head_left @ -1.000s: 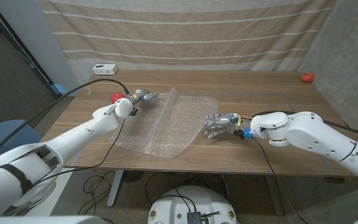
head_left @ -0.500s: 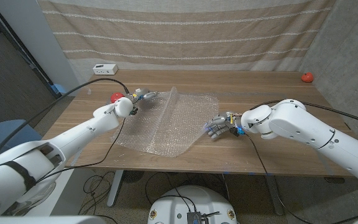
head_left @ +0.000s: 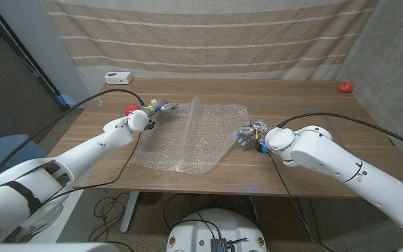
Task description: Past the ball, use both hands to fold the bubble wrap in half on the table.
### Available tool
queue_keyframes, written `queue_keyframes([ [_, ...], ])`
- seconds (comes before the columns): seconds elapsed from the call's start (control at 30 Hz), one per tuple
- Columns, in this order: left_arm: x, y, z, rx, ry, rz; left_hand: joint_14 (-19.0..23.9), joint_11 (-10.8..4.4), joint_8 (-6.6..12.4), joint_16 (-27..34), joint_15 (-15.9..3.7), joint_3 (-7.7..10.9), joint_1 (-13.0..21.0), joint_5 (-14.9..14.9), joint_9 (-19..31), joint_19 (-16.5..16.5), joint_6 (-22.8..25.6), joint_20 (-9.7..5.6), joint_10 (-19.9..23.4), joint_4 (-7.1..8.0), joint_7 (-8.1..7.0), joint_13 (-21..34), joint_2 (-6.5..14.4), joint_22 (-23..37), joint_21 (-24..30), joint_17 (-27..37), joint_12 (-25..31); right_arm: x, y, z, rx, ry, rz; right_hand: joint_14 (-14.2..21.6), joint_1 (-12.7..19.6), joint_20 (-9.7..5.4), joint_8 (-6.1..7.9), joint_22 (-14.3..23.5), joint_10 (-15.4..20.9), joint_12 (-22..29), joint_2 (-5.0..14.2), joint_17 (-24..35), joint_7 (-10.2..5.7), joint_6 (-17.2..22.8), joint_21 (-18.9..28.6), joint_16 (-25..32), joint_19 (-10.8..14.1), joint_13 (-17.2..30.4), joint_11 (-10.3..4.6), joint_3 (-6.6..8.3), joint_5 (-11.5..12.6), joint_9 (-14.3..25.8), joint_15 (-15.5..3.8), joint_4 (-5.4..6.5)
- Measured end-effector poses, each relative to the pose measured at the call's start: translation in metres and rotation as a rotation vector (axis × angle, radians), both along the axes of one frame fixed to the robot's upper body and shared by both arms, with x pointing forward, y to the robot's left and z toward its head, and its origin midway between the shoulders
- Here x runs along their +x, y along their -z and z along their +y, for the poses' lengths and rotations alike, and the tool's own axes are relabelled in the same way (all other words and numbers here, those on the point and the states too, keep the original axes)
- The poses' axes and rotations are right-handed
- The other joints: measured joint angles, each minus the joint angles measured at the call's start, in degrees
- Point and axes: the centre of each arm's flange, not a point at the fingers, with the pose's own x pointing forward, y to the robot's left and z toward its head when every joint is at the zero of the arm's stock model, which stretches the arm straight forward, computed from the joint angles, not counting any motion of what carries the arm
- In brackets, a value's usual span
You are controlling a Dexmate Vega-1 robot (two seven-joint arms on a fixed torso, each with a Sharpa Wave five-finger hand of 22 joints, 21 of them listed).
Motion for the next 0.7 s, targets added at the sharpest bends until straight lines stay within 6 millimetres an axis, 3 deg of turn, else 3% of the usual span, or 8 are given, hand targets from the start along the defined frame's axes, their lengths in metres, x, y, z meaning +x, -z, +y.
queue_keyframes([
  [0.1, -0.003, -0.001, -0.001, -0.002, 0.009, -0.008, 1.03, -0.07, 0.32, 0.18, -0.01, 0.48, 0.0, 0.0, -0.01, 0.54, 2.3, -0.08, 1.58, -0.84, -0.08, 0.0, 0.0, 0.05, 0.0, -0.16, 0.0, -0.001, -0.003, -0.005, -0.01, 0.047, -0.062, 0.11, 0.28, 0.0, 0.0, 0.0, 0.41, 0.0, 0.16, 0.0, 0.21, 0.21, 0.14, 0.0, 0.0, 0.0, 0.03, 0.0, 0.0, 0.0, -0.09, 0.0],
  [0.2, -0.008, -0.003, -0.002, 0.0, 0.018, -0.021, 2.66, 0.32, 1.92, 0.18, -0.01, 1.79, 1.49, -0.4, -0.04, 1.14, 8.92, -0.04, 4.47, -2.56, 1.89, 0.47, 0.67, 0.15, -0.63, -0.26, 1.03, -0.003, -0.001, -0.007, -0.028, 0.07, -0.096, 0.11, 0.35, 0.0, -0.01, 0.0, 0.4, 0.0, 0.23, 0.0, 0.4, 0.42, 0.45, 0.44, 0.0, 0.0, 0.02, -0.01, 0.0, 0.0, -0.09, 0.0],
  [0.3, -0.01, -0.004, -0.003, 0.006, 0.019, -0.029, 3.79, 0.06, 2.59, 0.18, -0.07, 3.57, 3.46, -0.45, 0.33, 1.56, 12.37, 0.13, 6.52, -4.34, 2.89, 0.06, 1.47, 0.12, -0.98, -0.26, 1.22, -0.008, -0.004, -0.012, -0.013, 0.119, -0.156, 0.42, 0.34, 0.01, -0.02, 0.0, 0.6, 0.0, 0.23, 0.0, 0.11, 0.72, 0.67, 0.44, 0.0, -0.01, 0.21, -0.01, -0.01, 0.01, 0.21, 0.0],
  [0.33, -0.013, -0.006, -0.006, 0.015, 0.026, -0.04, 3.96, -0.05, 2.59, 0.18, 0.08, 4.18, 4.44, -0.45, 0.48, 1.89, 13.05, -0.01, 7.15, -4.95, 3.05, -0.07, 1.5, 0.12, -1.07, -0.26, 1.22, -0.01, 0.001, -0.01, -0.01, 0.115, -0.148, 0.42, 0.34, 0.01, -0.02, -0.01, 0.6, 0.0, 0.23, 0.0, 0.11, 0.72, 0.67, 0.44, 0.0, 0.09, 0.21, -0.01, -0.01, 0.02, 0.21, 0.0],
  [0.4, -0.015, -0.006, -0.007, 0.023, 0.024, -0.045, 4.46, -0.04, 2.6, 0.17, -0.03, 5.6, 6.1, -0.14, 0.68, 2.06, 14.42, -0.18, 8.51, -6.38, 3.25, -0.12, 2.1, 0.12, -1.11, -0.26, 1.21, -0.014, -0.014, -0.019, -0.02, 0.184, -0.273, 0.44, 0.64, 0.01, -0.02, -0.01, 0.8, 0.0, -0.07, 0.0, 0.11, 0.72, 0.88, 0.44, 0.0, 0.27, 0.01, -0.01, -0.01, 0.04, 0.22, 0.0],
  [0.5, -0.014, -0.006, -0.006, 0.035, 0.011, -0.048, 5.28, -0.15, 3.06, 0.17, -0.03, 7.96, 8.87, 1.16, 0.71, 2.5, 17.18, -0.62, 11.1, -8.54, 3.58, -0.13, 3.15, 0.12, -1.49, -0.26, 1.47, -0.017, -0.005, -0.019, -0.021, 0.184, -0.264, 1.08, 0.64, 0.01, -0.03, -0.01, 1.52, 0.0, -0.07, 0.22, 0.21, 0.82, 1.22, 0.44, -0.01, 0.27, 0.32, -0.01, -0.01, 0.04, 0.28, 0.0],
  [0.53, -0.016, -0.008, -0.008, 0.041, 0.016, -0.054, 5.37, -0.27, 3.21, 0.17, -0.03, 8.54, 9.42, 1.44, 0.74, 2.67, 17.89, -0.79, 11.78, -8.89, 3.7, -0.15, 3.46, 0.12, -1.49, -0.26, 1.65, -0.02, -0.015, -0.021, -0.02, 0.198, -0.339, 1.12, 0.64, 0.01, -0.06, -0.01, 1.52, 0.0, -0.07, 0.25, 0.23, 0.84, 1.31, 0.72, -0.01, 0.27, 0.32, -0.01, -0.01, 0.04, 0.32, 0.0],
  [0.7, -0.018, -0.01, -0.01, 0.061, 0.008, -0.063, 6.5, -0.52, 3.37, 0.17, -0.03, 10.34, 11.27, 2.76, 0.71, 3.02, 19.96, -1.27, 13.6, -10.24, 3.86, -0.14, 4.14, 0.12, -1.5, -0.26, 1.66, -0.025, -0.015, -0.024, -0.033, 0.186, -0.408, 1.12, 0.63, 0.01, -0.2, -0.01, 1.52, 0.0, -0.07, 0.52, 0.11, 1.33, 1.53, 0.78, -0.01, 0.42, 0.32, -0.01, -0.01, 0.04, 0.32, 0.0],
])
